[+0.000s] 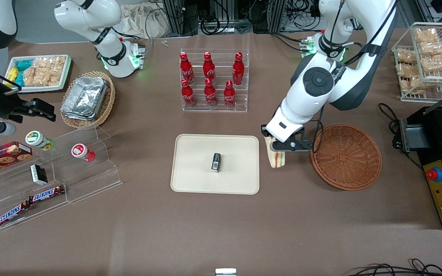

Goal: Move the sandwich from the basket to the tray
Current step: 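Carry the held sandwich over to the cream tray, then lower the sandwich onto the tray beside the black box and release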

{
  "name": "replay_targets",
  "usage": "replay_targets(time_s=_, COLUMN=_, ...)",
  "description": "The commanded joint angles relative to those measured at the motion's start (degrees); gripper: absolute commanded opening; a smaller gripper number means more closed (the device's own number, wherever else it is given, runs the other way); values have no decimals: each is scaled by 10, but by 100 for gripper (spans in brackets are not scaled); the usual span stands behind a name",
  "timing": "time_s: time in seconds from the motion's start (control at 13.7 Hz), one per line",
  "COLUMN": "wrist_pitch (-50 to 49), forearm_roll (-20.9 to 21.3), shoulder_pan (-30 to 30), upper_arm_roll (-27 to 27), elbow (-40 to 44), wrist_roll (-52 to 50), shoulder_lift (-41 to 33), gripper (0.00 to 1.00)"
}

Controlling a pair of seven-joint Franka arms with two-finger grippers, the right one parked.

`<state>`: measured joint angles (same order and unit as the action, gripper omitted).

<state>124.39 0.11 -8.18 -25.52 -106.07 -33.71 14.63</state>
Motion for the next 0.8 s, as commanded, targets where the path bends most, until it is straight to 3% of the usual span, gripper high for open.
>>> replay_targets(time_s=0.0, wrist_pitch=21, forearm_roll=15, shoulder_pan=-36, upper_arm_roll=3, elbow=20, wrist_roll=-11, shoulder_lift=30, gripper=0)
replay_targets(time_s=0.36, wrist_pitch=79, forearm_roll=80, shoulder_pan=-80, upper_arm_roll=5, elbow=30, wrist_roll=-35, shoulder_lift=101, gripper=0)
replay_targets(time_s=0.58, wrist_pitch=96, forearm_roll=180, shoulder_pan=-85, upper_arm_roll=4, elbow=59, wrist_roll=-112, shoulder_lift=166, gripper=0)
replay_targets(time_s=0.73, wrist_pitch=133, forearm_roll=217, shoulder_pan=-84, upper_arm_roll=5, elbow=64, wrist_roll=-128, shoulder_lift=205, gripper=0)
